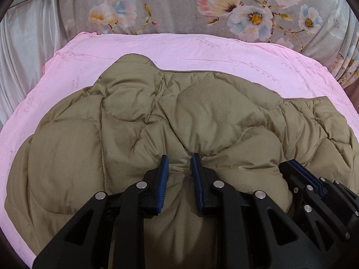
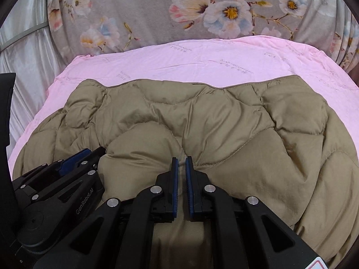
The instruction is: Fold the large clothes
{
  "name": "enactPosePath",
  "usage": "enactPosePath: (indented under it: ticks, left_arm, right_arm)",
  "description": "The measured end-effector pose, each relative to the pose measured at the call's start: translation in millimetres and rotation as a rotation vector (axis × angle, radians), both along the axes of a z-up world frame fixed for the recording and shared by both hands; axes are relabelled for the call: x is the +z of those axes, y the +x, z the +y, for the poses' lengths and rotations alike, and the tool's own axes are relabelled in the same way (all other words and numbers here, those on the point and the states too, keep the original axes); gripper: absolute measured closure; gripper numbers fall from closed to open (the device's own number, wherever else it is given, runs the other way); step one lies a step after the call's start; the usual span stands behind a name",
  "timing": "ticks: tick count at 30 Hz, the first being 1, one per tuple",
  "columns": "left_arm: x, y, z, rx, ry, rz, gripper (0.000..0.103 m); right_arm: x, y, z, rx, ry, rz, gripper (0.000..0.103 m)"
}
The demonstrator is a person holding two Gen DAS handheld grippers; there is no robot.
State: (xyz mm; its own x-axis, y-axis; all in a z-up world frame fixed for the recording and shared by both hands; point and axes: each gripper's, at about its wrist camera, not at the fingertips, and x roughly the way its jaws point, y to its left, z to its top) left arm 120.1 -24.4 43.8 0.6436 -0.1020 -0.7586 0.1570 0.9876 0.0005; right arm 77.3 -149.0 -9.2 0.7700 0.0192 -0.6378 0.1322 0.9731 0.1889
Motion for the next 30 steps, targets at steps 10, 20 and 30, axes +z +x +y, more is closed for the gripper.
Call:
enactPosePath:
  ticks: [10,20,30]
  left_arm:
    - [-5,-2,2,0.004,-0.015,-0.024,0.082]
    - [-7,-2,2,0.006,-0.024,-0.035,0.082]
    - [39,-53,80,0.028,-0.203,-0.036,0.042]
  right_arm:
    - [-4,-3,1,-0.005,-0.008,-0.011,0.094]
    - [-4,-3,0,-0.012,-0.01,-0.021,0.094]
    - [20,-36,15,0.004,0.002,-0.042,0.087]
